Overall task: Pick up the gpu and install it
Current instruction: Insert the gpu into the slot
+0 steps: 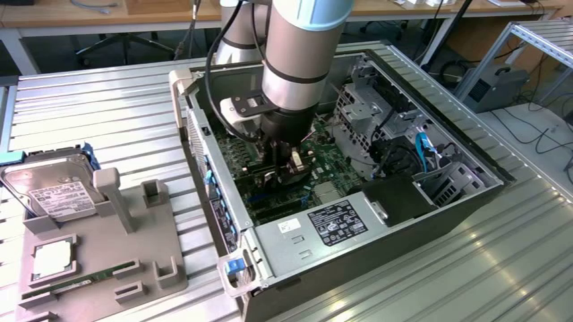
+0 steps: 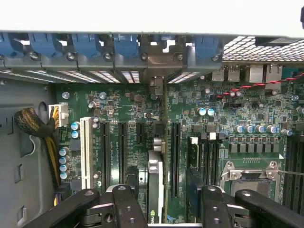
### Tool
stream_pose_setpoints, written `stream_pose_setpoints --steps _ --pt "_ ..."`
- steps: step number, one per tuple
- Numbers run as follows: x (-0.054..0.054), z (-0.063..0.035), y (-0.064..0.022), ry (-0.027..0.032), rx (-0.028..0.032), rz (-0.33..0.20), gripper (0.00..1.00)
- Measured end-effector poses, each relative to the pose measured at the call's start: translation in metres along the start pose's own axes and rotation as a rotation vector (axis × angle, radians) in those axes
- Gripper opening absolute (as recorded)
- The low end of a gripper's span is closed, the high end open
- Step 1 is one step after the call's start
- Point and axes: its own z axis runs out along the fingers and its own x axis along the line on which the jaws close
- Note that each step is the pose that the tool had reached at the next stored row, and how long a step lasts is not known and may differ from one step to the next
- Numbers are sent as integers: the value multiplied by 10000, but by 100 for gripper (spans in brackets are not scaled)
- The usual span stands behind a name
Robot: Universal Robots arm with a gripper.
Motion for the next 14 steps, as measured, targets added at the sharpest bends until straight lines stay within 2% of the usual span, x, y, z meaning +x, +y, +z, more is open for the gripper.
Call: stream_pose_setpoints --steps 3,5,8,10,14 --pt "0 0 0 0 0 0 53" --pt "0 0 0 1 -1 -1 38" --pt "1 -1 0 5 -1 0 36" --pt "1 -1 0 2 -1 -1 27" --pt "0 0 0 1 -1 -1 27"
